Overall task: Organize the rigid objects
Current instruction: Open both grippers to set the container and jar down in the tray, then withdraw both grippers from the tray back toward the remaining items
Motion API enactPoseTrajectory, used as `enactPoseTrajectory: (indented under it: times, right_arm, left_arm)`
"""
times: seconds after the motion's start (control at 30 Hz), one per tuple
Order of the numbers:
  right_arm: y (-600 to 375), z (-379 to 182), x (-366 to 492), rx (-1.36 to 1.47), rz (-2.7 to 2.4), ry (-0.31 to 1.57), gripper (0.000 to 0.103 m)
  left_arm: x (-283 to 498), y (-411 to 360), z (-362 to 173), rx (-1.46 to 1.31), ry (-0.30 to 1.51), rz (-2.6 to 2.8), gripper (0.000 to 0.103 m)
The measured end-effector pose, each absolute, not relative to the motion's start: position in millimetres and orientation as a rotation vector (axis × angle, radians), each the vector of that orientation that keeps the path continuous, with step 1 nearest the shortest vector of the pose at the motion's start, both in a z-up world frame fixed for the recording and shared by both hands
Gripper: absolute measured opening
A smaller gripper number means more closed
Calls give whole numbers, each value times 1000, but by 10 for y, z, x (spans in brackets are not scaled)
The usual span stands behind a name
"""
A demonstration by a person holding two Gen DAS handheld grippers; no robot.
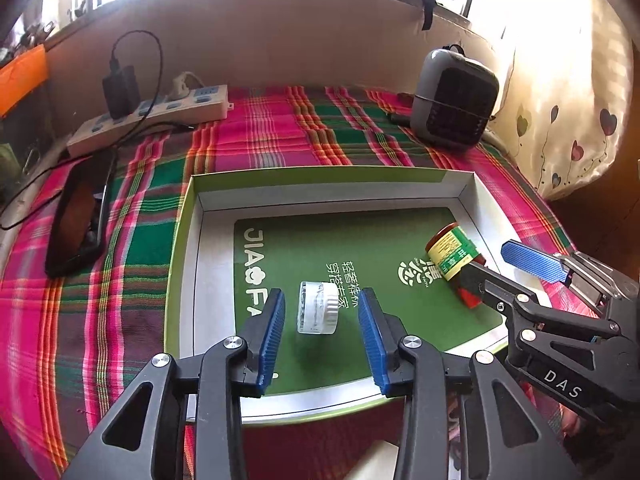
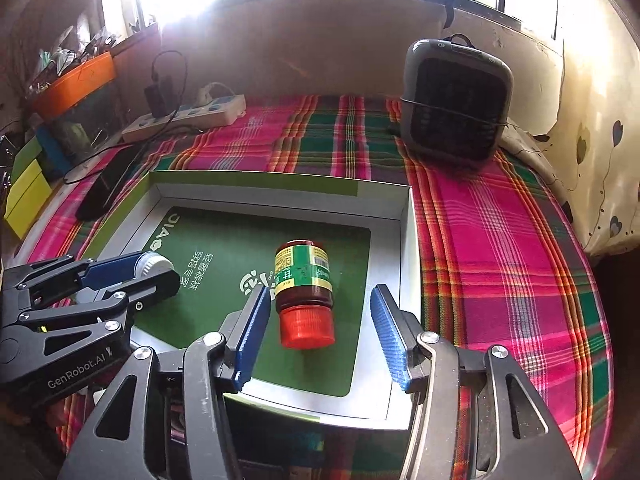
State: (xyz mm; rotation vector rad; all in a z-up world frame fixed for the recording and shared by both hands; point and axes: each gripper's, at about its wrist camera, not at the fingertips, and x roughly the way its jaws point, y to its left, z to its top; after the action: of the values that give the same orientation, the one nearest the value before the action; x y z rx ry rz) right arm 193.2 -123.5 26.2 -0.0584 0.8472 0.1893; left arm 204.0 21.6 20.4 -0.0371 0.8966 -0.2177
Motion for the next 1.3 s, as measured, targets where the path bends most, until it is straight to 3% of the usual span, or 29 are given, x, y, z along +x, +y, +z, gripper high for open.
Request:
enactPoseTrajectory:
  times: [0.43,0.7,1.3]
  right_arm:
    - [-1174,869,1467,-149,46,641,53]
    - [-1202,1281,1096,-170,-32,517,53]
    - [-1268,1482,561,-128,-24,455,53]
  left_arm:
    - [1535,103,855,33,707,-170,38]
    - [1140,70,1279,63,571,-115,44]
    - [592,-22,1470,128,482,18,44]
